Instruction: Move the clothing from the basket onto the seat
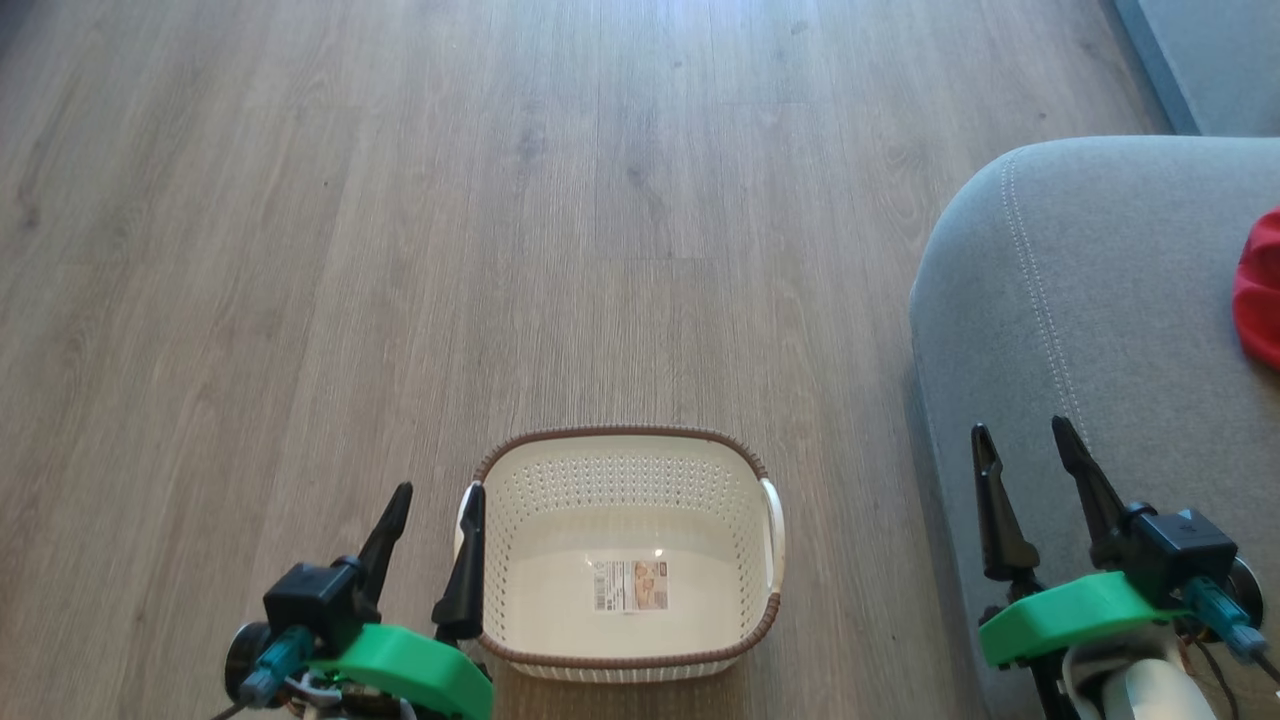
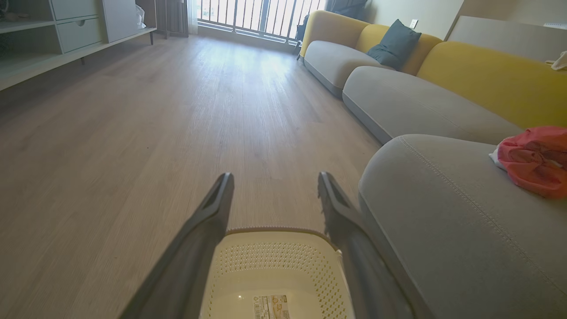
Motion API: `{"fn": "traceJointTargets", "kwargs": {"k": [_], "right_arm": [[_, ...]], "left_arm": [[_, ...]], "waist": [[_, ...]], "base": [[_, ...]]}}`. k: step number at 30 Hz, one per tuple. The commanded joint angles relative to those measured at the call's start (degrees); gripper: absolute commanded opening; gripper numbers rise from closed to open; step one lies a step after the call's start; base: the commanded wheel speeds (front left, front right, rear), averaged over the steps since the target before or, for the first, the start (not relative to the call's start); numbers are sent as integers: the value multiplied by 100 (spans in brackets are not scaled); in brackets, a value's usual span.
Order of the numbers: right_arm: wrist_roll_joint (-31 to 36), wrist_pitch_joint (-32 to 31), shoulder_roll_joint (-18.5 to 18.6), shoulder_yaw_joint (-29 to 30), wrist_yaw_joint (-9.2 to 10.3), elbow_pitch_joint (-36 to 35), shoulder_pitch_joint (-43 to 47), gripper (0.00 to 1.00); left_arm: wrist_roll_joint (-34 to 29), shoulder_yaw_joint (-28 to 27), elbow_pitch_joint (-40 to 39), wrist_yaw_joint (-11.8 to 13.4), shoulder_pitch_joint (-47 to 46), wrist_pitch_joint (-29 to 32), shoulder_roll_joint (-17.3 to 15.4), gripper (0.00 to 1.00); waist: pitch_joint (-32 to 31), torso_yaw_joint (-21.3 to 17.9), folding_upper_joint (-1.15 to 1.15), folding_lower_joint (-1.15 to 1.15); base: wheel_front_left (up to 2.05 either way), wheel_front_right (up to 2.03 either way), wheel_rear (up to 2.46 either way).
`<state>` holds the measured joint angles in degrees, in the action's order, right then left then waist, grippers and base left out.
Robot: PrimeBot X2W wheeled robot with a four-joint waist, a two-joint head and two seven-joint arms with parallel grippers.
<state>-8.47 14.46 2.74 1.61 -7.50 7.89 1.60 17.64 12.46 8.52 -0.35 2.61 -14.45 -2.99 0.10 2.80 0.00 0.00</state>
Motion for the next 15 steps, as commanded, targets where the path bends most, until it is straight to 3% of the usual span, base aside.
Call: {"fn": "traceJointTargets", "kwargs": {"k": [1, 15], "right_arm": [[14, 53, 14, -125, 1, -168, -256, 100], [29, 53, 14, -135, 1, -148, -260, 100]], "left_arm": [[10, -198, -189, 2, -184, -55, 12, 100], [214, -215, -64, -14, -173, -55, 12, 100]], "waist": [[-2, 0, 0, 0], [2, -6, 0, 0]], "base": [[0, 0, 0], [0, 0, 0]]}}
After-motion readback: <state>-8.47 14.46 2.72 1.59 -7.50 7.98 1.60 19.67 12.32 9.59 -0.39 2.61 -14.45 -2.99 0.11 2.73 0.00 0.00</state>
